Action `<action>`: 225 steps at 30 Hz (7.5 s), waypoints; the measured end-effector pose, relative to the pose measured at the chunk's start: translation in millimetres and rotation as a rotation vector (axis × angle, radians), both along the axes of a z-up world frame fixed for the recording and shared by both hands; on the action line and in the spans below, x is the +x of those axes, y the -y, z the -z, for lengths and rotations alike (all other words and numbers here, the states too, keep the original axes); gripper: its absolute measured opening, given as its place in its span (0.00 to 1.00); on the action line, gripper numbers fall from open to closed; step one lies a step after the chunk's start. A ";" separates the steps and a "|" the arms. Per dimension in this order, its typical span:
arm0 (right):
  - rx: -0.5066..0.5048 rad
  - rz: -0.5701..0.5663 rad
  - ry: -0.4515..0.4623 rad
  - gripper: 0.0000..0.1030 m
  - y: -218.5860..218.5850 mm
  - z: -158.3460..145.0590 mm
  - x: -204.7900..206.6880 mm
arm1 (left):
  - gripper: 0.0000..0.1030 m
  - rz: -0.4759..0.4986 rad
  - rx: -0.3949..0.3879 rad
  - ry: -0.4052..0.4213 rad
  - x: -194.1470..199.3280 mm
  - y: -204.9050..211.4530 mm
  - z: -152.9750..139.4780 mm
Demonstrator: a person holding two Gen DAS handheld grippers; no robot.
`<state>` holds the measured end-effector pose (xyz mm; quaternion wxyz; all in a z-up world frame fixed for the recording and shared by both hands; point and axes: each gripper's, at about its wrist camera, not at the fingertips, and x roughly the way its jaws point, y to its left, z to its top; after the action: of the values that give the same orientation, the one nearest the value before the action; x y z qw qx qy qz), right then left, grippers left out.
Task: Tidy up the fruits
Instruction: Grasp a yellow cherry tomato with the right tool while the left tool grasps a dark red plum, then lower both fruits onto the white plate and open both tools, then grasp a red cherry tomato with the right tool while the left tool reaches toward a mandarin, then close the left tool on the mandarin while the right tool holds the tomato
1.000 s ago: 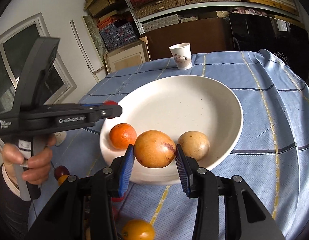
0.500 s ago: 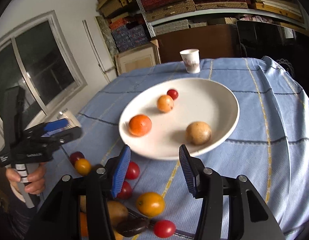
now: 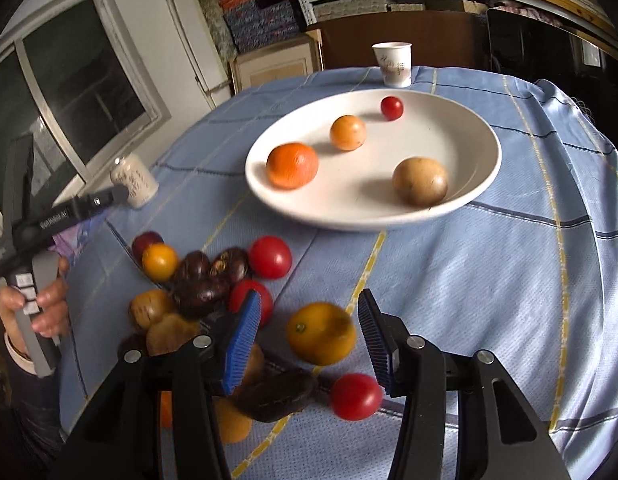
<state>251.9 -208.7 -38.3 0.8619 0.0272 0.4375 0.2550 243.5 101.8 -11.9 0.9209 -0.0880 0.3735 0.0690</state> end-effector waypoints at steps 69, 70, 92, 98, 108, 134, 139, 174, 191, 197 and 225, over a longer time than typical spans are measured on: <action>-0.028 0.034 -0.009 0.38 0.5 7.7 2.1 | 0.38 0.140 -0.425 -0.202 20.1 -16.6 57.3; -0.020 0.035 -0.005 0.38 1.5 6.3 1.7 | 0.38 0.141 -0.427 -0.193 19.5 -16.6 56.0; 0.129 0.156 0.106 0.37 23.8 -10.7 68.9 | 0.38 0.420 -0.149 -0.020 112.2 132.1 -29.1; 0.094 0.134 0.130 0.42 14.6 -9.4 78.8 | 0.51 0.403 -0.049 -0.090 148.8 159.1 -11.6; 0.191 0.084 0.213 0.50 39.0 -48.0 34.1 | 0.96 0.274 0.069 0.190 44.7 112.4 -59.3; -0.015 0.011 0.013 0.42 33.7 0.2 -20.4 | 0.96 0.095 -0.033 0.045 -8.0 36.9 0.4; -0.026 0.021 -0.014 0.42 35.9 7.1 -22.1 | 0.96 0.111 -0.024 0.033 -7.9 41.8 2.7; 0.112 0.037 -0.094 0.25 44.4 16.4 -15.2 | 0.75 0.161 -0.056 -0.106 4.0 33.9 28.2; 0.090 0.037 -0.102 0.26 45.5 19.9 -15.1 | 0.52 0.284 0.109 -0.125 -5.2 66.6 38.6; 0.085 0.034 -0.103 0.26 44.6 19.7 -15.5 | 0.53 0.330 0.082 -0.161 -2.2 71.5 47.3; 0.096 -0.004 -0.030 0.25 38.5 8.2 -22.9 | 0.36 0.275 0.013 -0.060 -2.3 58.3 31.9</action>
<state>229.0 -247.2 -46.5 0.8524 0.0714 0.4378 0.2769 241.2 43.5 -43.8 0.9105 -0.0280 0.4091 -0.0527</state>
